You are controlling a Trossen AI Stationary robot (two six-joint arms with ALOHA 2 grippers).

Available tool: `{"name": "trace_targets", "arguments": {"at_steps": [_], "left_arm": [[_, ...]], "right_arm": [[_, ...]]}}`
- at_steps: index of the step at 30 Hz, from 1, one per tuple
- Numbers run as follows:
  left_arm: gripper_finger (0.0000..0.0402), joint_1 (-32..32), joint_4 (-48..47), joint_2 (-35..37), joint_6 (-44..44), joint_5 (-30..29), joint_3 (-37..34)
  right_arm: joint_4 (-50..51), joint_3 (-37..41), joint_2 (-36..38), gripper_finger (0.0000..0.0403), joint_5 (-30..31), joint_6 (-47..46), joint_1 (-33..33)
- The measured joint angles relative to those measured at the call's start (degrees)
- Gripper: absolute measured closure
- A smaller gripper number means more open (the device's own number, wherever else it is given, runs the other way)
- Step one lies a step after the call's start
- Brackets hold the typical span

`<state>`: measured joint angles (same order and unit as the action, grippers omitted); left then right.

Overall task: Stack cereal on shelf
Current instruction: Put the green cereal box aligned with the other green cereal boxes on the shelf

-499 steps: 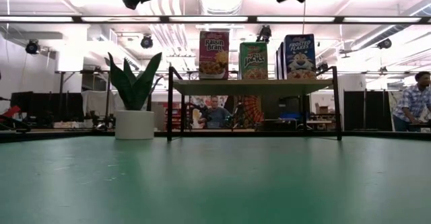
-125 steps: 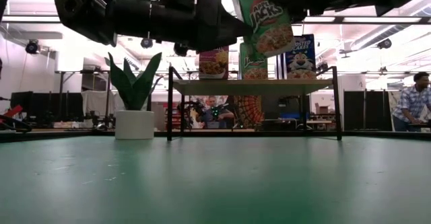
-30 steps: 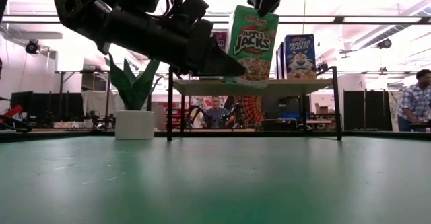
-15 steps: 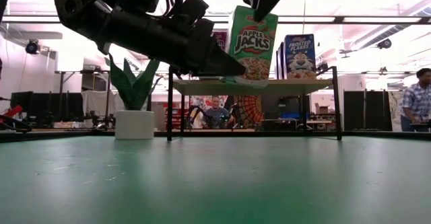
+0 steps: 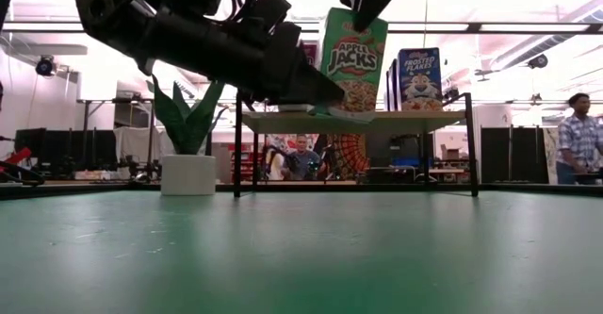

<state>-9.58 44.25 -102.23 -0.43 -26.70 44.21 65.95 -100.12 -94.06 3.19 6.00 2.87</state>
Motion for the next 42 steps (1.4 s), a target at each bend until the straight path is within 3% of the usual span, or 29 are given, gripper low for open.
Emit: {"name": "trace_targets", "arguments": {"at_steps": [11, 17, 25, 35, 42], "left_arm": [[0.0130, -0.66, -1.59, 0.28, -2.13, -0.37, 0.02], [0.0127, -0.60, -2.22, 2.01, -2.26, -0.67, -0.21], [0.0127, -0.62, -2.34, 2.38, -2.25, -0.24, -0.48], [0.0127, -0.62, -2.34, 2.38, -2.13, -0.26, -0.48], [0.0127, -0.62, -2.34, 2.38, -2.07, -0.26, -0.50]], "right_arm": [[1.78, 0.02, 1.29, 0.0246, -0.05, 1.07, -0.26], [2.84, 0.04, 4.28, 0.0250, 0.91, 2.66, -2.44], [2.86, 0.04, 7.72, 0.0265, 10.53, 9.76, -8.21], [2.19, 0.04, 7.09, 0.0268, 10.33, 15.79, -17.49], [1.77, 0.00, 7.08, 0.0268, 9.51, 17.39, -19.06]]}}
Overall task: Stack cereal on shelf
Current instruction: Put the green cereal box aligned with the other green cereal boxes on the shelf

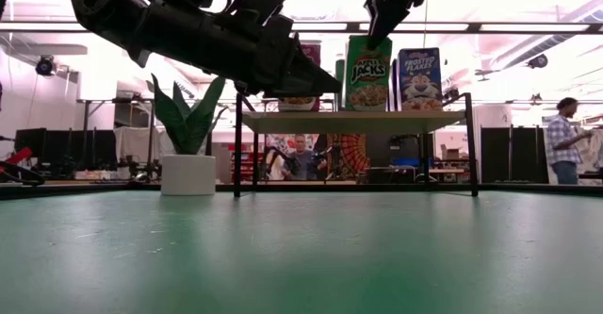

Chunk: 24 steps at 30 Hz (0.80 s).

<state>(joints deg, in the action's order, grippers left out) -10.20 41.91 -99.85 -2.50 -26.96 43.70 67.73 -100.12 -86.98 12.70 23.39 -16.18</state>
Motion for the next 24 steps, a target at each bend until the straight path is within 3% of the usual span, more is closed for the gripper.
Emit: {"name": "trace_targets", "arguments": {"at_steps": [14, 24], "left_arm": [[0.0127, 0.00, 0.02, 0.00, 0.06, -0.04, 0.00], [0.0127, 0.00, 0.02, 0.00, 0.28, -0.04, -0.02]], "right_arm": [[-3.36, 0.00, -0.09, 0.0214, 0.46, 1.73, -0.18], [-3.75, 0.00, -0.09, 0.0209, 0.89, 2.29, -0.54]]}}
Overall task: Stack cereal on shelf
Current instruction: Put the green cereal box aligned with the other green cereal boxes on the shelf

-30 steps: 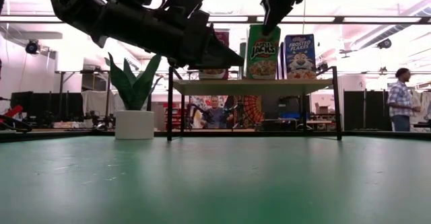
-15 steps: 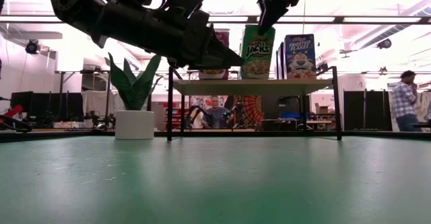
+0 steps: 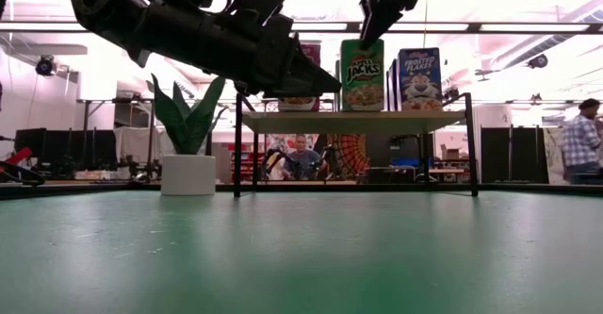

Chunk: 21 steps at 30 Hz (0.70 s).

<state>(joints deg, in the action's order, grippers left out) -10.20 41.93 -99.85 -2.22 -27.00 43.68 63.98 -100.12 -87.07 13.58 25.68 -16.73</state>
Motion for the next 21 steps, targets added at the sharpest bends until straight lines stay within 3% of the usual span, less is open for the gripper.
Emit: {"name": "trace_targets", "arguments": {"at_steps": [21], "left_arm": [[0.0127, 0.00, -0.02, 0.00, 0.24, -0.04, 0.00]], "right_arm": [[-2.74, -0.03, 0.58, 0.0209, 0.17, 1.96, -0.55]]}}
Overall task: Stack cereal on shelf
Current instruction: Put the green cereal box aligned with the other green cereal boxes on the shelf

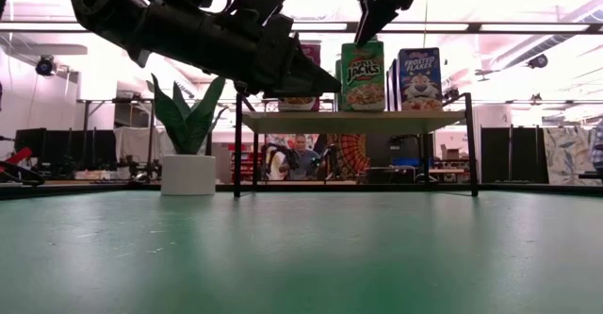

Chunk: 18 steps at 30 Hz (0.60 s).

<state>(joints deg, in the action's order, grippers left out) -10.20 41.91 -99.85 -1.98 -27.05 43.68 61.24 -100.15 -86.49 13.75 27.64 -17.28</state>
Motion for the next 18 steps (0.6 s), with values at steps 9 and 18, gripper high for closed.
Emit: {"name": "trace_targets", "arguments": {"at_steps": [9, 18], "left_arm": [[0.0127, 0.00, 0.00, 0.00, -0.02, 0.00, 0.00], [0.0127, 0.00, 0.00, 0.00, 0.18, 0.00, 0.02]], "right_arm": [[2.73, -6.34, 0.19, 0.0216, -0.48, -5.18, 3.71], [9.36, -4.15, 0.25, 0.0286, -0.73, -13.18, 11.22]]}}
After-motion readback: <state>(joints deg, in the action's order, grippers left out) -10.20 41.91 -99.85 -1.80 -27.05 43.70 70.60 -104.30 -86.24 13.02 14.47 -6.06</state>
